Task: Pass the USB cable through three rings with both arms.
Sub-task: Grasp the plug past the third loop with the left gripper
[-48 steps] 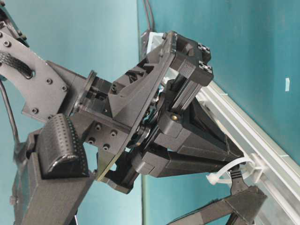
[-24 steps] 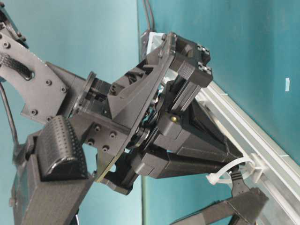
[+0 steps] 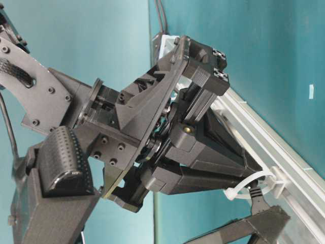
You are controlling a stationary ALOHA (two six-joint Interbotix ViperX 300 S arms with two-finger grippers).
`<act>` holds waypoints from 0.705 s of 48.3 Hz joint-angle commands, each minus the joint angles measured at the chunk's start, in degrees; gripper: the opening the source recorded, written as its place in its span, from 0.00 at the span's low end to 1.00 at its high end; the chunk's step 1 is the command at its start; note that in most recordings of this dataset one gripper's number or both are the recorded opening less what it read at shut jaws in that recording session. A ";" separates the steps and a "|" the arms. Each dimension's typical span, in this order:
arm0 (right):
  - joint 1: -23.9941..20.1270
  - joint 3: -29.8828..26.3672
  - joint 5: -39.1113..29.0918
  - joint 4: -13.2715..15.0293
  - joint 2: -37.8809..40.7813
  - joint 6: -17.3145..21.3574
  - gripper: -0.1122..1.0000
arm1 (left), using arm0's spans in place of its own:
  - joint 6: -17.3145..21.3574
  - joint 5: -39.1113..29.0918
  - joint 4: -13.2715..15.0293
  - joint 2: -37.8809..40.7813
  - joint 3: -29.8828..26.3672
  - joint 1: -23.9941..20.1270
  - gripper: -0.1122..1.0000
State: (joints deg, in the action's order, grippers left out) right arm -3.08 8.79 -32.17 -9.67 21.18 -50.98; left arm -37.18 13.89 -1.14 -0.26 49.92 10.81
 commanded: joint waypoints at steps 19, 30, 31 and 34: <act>0.53 -0.70 0.26 0.09 -0.97 0.62 0.16 | 0.26 -5.71 -0.18 -4.31 -1.41 0.18 0.23; 0.53 -0.53 -0.09 0.09 -1.58 0.97 0.16 | 0.18 -5.98 -0.18 -4.31 -1.49 0.18 0.22; 0.53 -0.53 -0.09 0.09 -1.58 1.05 0.16 | 0.09 -5.98 -0.18 -4.31 -1.41 0.09 0.22; 0.53 -0.44 -0.62 0.00 -1.67 1.49 0.16 | 0.09 -6.15 -0.18 -4.39 -1.41 0.18 0.22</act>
State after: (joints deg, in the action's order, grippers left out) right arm -2.99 8.61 -32.52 -9.67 20.21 -50.45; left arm -37.09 7.65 -1.14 -2.29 49.48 10.72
